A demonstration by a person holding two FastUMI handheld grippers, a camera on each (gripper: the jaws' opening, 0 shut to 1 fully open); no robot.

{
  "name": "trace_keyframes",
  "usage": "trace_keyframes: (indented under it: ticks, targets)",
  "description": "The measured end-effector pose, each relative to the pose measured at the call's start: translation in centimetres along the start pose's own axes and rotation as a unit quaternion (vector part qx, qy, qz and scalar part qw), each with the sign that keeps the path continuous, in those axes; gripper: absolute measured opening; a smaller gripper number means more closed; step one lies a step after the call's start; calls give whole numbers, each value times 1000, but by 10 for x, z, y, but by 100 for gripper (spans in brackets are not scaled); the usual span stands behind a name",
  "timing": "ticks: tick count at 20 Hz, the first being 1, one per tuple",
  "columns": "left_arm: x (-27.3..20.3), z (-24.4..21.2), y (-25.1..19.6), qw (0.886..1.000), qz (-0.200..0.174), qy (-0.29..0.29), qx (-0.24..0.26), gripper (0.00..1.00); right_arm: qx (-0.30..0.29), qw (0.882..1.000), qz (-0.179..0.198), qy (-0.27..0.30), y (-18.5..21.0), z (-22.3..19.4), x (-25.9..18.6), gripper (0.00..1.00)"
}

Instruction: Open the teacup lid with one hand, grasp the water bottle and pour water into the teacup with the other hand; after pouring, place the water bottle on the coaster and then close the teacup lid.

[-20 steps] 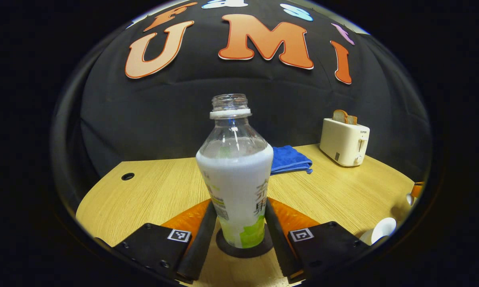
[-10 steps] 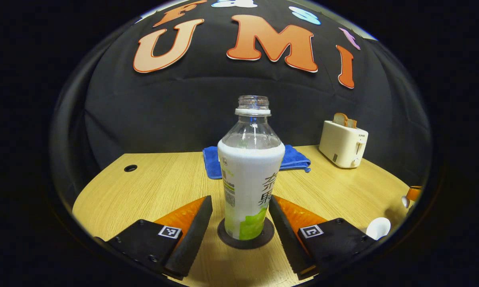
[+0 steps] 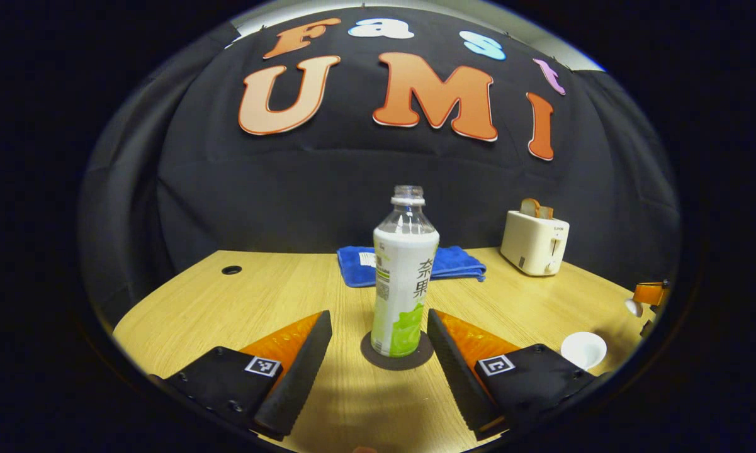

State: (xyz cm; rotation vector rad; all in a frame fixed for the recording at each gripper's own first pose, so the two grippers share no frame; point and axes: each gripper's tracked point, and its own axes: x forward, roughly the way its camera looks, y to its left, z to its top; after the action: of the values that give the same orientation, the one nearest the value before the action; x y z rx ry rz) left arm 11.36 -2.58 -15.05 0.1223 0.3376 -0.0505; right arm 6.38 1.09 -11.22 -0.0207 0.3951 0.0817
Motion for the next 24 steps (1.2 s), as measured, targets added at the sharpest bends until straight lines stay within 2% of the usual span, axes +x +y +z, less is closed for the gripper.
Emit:
trace_keyframes:
  ticks: [1, 8, 16, 24]
  targets:
    - [-7, 3, 6, 1000, 8, -9, 1, 98, -1, 1000, 5, -2, 7, 1, 0, 22]
    - [-41, 1, 49, 997, 62, -49, 16, 98, -26, 998, 60, -20, 67, 9, -3, 21]
    - [-48, -29, 76, 996, 82, -41, -16, 96, -66, 991, 114, -6, 137, -15, 10, 22]
    - [-55, -23, 77, 994, 86, -70, 13, 98, -86, 991, 106, 9, 145, -35, 24, 22]
